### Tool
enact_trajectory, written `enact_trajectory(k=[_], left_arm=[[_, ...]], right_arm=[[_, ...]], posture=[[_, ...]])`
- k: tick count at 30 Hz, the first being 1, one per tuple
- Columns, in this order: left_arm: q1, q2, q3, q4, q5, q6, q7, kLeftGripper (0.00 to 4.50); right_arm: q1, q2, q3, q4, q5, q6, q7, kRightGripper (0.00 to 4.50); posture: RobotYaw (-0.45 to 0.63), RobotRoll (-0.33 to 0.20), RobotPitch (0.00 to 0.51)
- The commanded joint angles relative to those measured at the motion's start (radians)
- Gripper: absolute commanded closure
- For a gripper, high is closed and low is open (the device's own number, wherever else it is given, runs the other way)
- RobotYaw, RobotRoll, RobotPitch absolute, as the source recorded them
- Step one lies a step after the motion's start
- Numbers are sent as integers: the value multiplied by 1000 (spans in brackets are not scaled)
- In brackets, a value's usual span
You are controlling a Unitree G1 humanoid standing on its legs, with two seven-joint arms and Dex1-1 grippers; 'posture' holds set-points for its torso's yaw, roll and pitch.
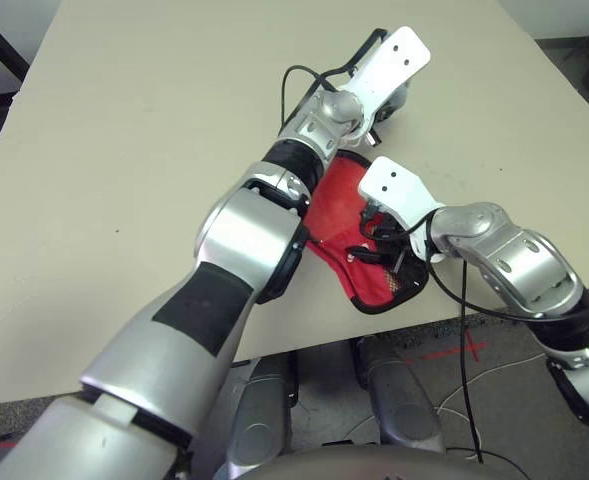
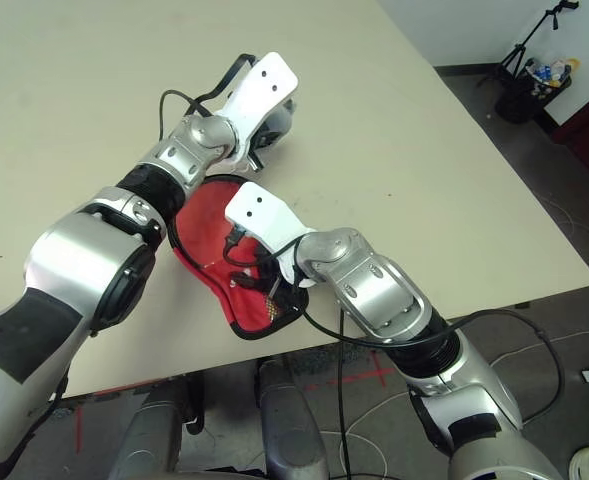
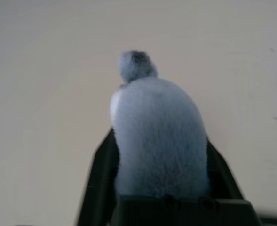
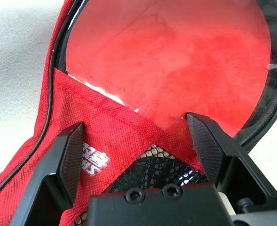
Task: Store the ping-pong paddle in its case and zip it.
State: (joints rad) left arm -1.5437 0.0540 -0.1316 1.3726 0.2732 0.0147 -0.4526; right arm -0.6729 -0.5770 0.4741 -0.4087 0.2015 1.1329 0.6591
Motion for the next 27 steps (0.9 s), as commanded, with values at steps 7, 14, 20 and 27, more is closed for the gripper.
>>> enact_trajectory(k=[7, 14, 20, 27], left_arm=[[-110, 170, 59, -47, -52, -3, -233, 14], [-93, 239, 44, -112, -89, 31, -500, 14], [13, 261, -35, -246, -67, 49, -694, 14], [156, 288, -159, -435, -13, 65, -771, 14]], right_arm=[[36, 6, 80, 152, -20, -16, 47, 0], [38, 13, 67, 186, -35, -34, 51, 0], [30, 23, 64, 218, -42, -51, 50, 0], [16, 37, 65, 249, -52, -69, 52, 0]], posture=[[7, 0, 239], [18, 0, 222], [17, 0, 213], [15, 0, 209]])
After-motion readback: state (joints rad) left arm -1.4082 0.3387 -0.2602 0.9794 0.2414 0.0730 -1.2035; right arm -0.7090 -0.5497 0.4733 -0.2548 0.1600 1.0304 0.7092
